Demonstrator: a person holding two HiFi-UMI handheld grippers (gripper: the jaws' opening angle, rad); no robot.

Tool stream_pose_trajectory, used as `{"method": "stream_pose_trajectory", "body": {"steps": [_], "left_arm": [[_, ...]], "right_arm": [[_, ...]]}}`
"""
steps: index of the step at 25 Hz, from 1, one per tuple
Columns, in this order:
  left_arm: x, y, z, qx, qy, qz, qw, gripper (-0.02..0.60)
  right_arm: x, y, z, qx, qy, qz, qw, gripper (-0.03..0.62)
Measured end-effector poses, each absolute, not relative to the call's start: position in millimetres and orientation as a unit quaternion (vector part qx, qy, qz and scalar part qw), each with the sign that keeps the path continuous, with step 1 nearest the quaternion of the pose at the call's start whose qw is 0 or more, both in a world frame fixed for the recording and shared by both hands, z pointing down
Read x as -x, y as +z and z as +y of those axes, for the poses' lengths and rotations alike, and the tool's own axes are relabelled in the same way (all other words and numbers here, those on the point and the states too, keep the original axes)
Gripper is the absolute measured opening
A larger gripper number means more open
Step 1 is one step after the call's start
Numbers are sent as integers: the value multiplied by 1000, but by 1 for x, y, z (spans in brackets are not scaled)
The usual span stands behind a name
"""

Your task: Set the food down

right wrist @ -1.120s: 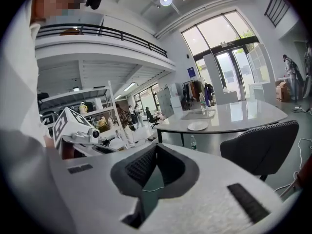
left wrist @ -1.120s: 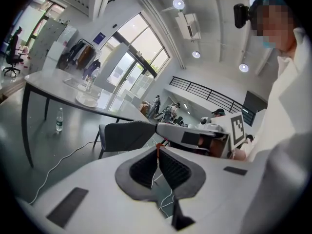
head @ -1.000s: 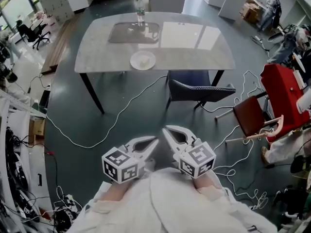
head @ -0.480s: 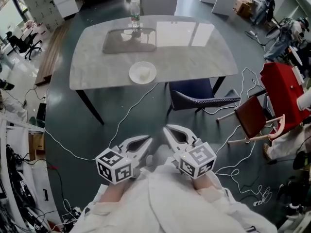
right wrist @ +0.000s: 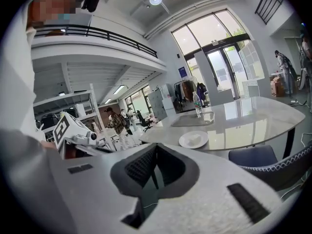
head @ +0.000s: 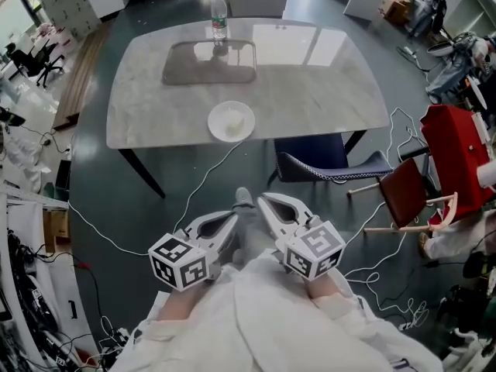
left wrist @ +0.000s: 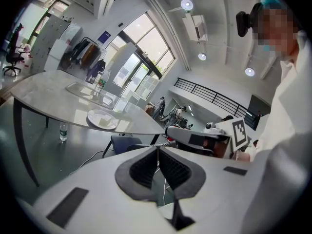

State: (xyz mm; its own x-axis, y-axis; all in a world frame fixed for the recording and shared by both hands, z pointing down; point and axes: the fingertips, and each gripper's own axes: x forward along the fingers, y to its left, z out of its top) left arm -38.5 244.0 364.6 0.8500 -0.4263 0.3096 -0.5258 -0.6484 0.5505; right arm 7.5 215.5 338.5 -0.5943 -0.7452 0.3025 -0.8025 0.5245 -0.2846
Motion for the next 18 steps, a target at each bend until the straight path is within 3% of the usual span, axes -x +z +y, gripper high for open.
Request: {"method": "stream_pose_trajectory", "body": {"steps": [18], "left_arm": [[11, 370, 72, -894, 89, -275, 342, 21]], "right_arm": [[-14, 342, 35, -387, 222, -891, 85, 2]]}}
